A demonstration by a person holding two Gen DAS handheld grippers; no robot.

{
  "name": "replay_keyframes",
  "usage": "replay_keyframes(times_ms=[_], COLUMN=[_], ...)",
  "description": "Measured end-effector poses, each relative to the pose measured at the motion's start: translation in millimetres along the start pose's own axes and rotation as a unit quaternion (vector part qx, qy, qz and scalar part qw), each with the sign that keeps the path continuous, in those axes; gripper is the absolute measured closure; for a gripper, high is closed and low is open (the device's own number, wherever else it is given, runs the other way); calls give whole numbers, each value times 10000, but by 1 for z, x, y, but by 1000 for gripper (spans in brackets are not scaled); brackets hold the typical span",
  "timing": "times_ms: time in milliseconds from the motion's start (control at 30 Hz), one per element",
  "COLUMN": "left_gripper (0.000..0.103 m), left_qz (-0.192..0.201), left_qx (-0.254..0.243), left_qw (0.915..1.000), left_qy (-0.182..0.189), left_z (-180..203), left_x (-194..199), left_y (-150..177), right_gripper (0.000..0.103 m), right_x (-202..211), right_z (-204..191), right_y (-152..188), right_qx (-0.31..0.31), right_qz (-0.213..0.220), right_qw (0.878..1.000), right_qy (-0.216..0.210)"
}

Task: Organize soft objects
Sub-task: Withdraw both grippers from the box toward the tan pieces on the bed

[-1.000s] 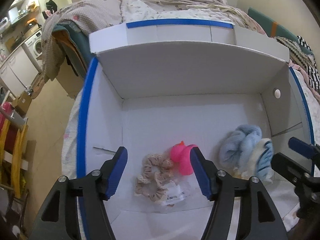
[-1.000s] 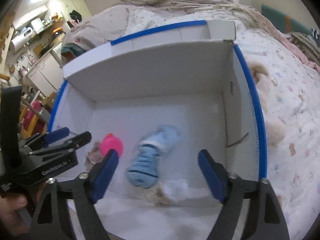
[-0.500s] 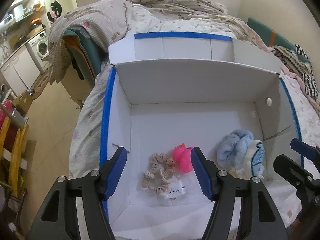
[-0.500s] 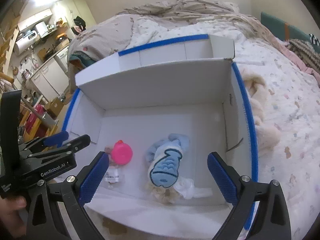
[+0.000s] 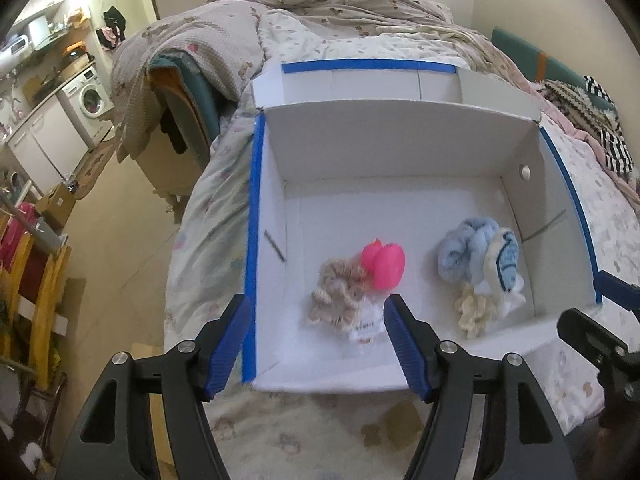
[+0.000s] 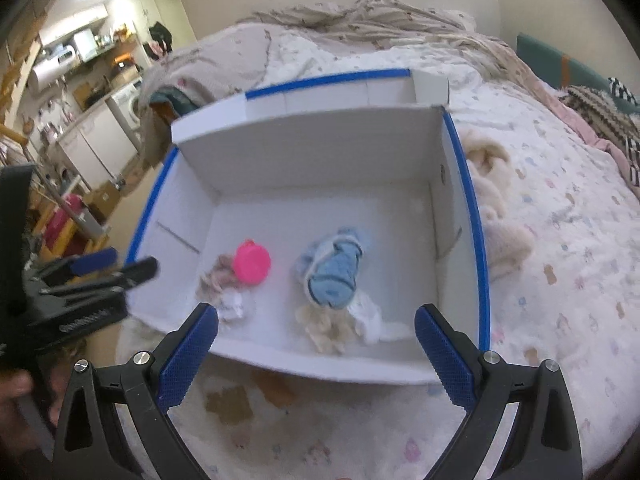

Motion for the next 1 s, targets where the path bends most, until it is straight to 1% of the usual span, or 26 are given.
replay_keyframes(times_ms=[67,133,233,333,433,500,567,633,767,833,900,967,1000], left_gripper=[35,35,35,35,35,35,35,35,35,35,35,35,35], left_qz=[-32,-113,-200,-222,-224,-257,-271,-264,-345,-406,-548,-781,-939], left_qx=[-2,-14,-8,17,-131,-189,-163,-168,-317,-406,-471,-402,-329], left_qw=[10000,9999,9998,9998,9996,9994,9995,9995,9989,9983,9973,9961,9948], left_qy=[-13,33,6,13,-127,-114,-88,-47,-8,-74,-136,33,197], left_z=[-1,-3,-4,-6,-4,-2,-2,-2,-1,0,1,3,5], left_x=[5,8,9,10,7,4,3,3,0,-3,-9,-16,-21], left_y=[10,21,35,43,52,55,56,59,66,69,73,77,80], right_gripper=[0,0,0,0,0,0,0,0,0,0,0,0,0], right_x=[1,3,5,1,-2,-5,-10,-15,-21,-23,-26,-30,-32], right_z=[-2,-4,-9,-12,-13,-11,-6,2,18,24,28,30,30], right_y=[6,12,22,35,46,50,53,56,59,61,63,64,65], right_qx=[22,68,123,215,243,237,101,-172,-671,-852,-989,-1048,-1059], right_qz=[-58,-101,-199,-430,-603,-697,-832,-977,-1146,-1214,-1290,-1339,-1367], right_qw=[10000,9999,9997,9988,9978,9971,9963,9950,9911,9889,9866,9852,9847], right_qy=[-15,-14,-24,86,119,170,193,138,101,116,168,203,219])
Point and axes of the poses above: each gripper's, at about its wrist camera, not at the fingertips, and x roughly against the way its jaws point, z to its right, y to its underside, the point moved 2 cm from there along -x, roughly the way its jaws point, and after that the axes turned 5 degrees about z, right-handed, at the moved point
